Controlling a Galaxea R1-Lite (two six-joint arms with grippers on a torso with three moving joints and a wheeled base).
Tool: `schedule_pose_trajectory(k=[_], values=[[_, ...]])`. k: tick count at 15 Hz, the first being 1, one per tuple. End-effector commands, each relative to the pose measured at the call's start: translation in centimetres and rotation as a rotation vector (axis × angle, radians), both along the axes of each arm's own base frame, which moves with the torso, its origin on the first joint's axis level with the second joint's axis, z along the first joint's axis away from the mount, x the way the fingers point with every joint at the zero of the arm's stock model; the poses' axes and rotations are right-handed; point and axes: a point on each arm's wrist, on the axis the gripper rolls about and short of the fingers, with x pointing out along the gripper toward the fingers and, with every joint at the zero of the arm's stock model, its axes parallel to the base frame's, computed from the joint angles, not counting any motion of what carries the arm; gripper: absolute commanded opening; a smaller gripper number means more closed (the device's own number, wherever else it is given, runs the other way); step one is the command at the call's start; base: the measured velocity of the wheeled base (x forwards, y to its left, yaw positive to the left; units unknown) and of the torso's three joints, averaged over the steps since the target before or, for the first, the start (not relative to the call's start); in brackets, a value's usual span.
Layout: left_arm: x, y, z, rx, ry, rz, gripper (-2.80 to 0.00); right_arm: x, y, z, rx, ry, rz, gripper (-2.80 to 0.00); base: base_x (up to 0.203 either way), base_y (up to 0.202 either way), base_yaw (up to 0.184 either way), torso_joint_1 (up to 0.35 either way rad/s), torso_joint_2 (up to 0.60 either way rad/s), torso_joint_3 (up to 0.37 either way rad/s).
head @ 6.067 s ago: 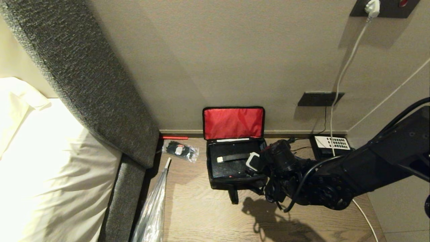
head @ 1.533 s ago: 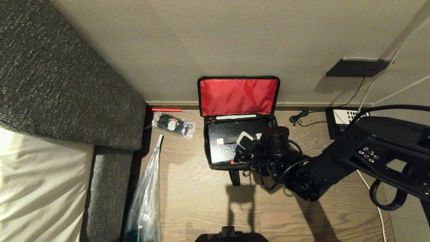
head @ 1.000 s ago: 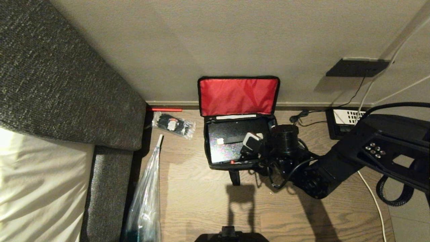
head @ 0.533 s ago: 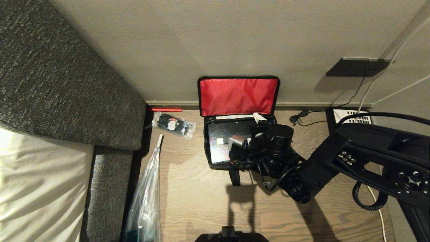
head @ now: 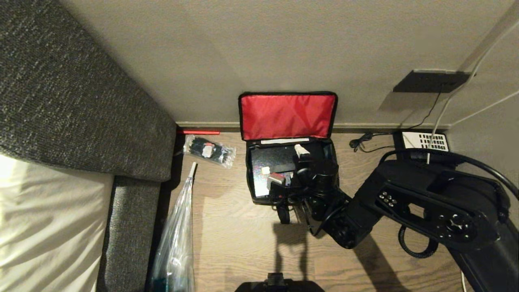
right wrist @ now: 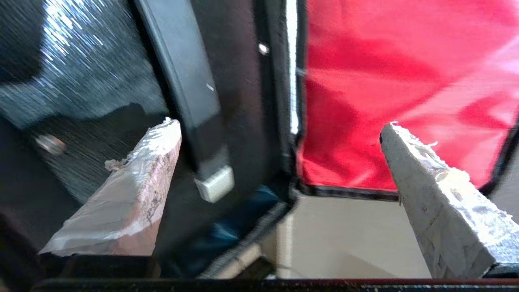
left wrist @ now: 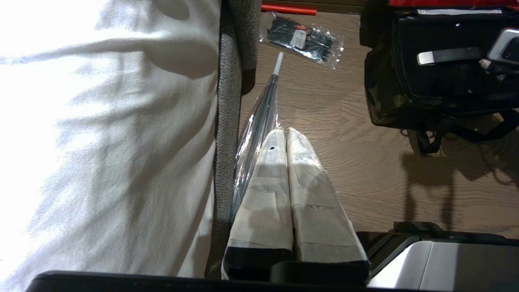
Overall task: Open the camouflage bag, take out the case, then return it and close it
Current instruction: Grip the handle
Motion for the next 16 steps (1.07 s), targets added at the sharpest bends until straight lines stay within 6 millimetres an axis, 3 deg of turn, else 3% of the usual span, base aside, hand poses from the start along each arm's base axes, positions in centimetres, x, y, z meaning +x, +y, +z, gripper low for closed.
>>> schedule_pose_trajectory(k=[1, 7, 12, 16], values=[[0.0, 0.0, 0.0, 0.000, 0.001, 0.000, -2.80, 0.3, 0.2, -1.7, -0.009, 0.024, -0.002, 0.00, 0.000, 0.000, 0.000, 0.000, 0.00, 0.000], [0.0, 0.0, 0.0, 0.000, 0.002, 0.000, -2.80, 1.5, 1.0, -3.2, 0.019, 0.009, -0.001, 0.00, 0.000, 0.000, 0.000, 0.000, 0.00, 0.000], [0.0, 0.0, 0.0, 0.000, 0.001, 0.000, -2.80, 2.4, 1.1, -2.5, 0.023, -0.037, -0.002, 0.00, 0.000, 0.000, 0.000, 0.000, 0.00, 0.000], [0.0, 0.0, 0.0, 0.000, 0.002, 0.000, -2.80, 2.5, 0.7, -2.6, -0.078, -0.045, -0.018, 0.00, 0.000, 0.000, 0.000, 0.000, 0.00, 0.000]])
